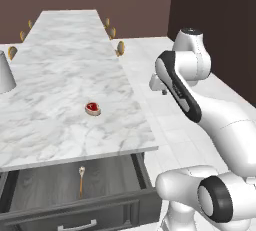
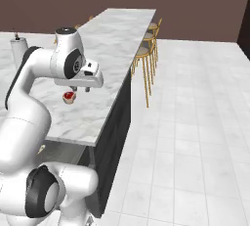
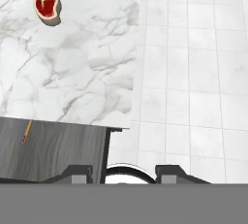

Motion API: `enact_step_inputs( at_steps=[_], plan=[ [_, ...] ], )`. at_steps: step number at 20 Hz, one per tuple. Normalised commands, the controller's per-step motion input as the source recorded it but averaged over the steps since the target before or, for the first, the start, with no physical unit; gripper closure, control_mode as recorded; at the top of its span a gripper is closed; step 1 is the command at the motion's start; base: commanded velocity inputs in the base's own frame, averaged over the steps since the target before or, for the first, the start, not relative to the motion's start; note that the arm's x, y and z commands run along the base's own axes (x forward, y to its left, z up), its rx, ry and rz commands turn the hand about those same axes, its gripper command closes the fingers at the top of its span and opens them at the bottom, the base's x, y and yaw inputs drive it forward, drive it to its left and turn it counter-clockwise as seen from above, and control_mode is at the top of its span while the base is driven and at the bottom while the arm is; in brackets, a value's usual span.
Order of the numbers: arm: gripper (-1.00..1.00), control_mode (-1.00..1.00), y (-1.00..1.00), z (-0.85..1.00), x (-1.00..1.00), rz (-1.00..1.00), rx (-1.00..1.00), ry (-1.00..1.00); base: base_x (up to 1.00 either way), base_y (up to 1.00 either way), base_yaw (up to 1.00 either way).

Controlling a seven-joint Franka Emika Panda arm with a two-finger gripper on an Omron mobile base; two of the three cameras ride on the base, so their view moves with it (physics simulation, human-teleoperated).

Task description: Pick the wooden spoon from the drawer and place it on the counter.

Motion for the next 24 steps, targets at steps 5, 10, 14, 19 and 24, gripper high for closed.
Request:
enact_step_inputs(
  at_steps=[5, 10, 14, 19, 24],
  plan=[
    [-1.0, 1.0, 0.0, 0.0, 0.0, 0.0, 0.0, 0.0, 0.0, 0.0, 0.0],
    [-1.0, 1.0, 0.0, 0.0, 0.0, 0.0, 0.0, 0.0, 0.0, -0.06, 0.08],
    [-1.0, 1.0, 0.0, 0.0, 0.0, 0.0, 0.0, 0.0, 0.0, -0.32, 0.31],
    [-1.0, 1.0, 0.0, 0.0, 0.0, 0.0, 0.0, 0.0, 0.0, -0.43, 0.53],
    [-1.0, 1.0, 0.0, 0.0, 0.0, 0.0, 0.0, 0.0, 0.0, -0.35, 0.66]
  ],
)
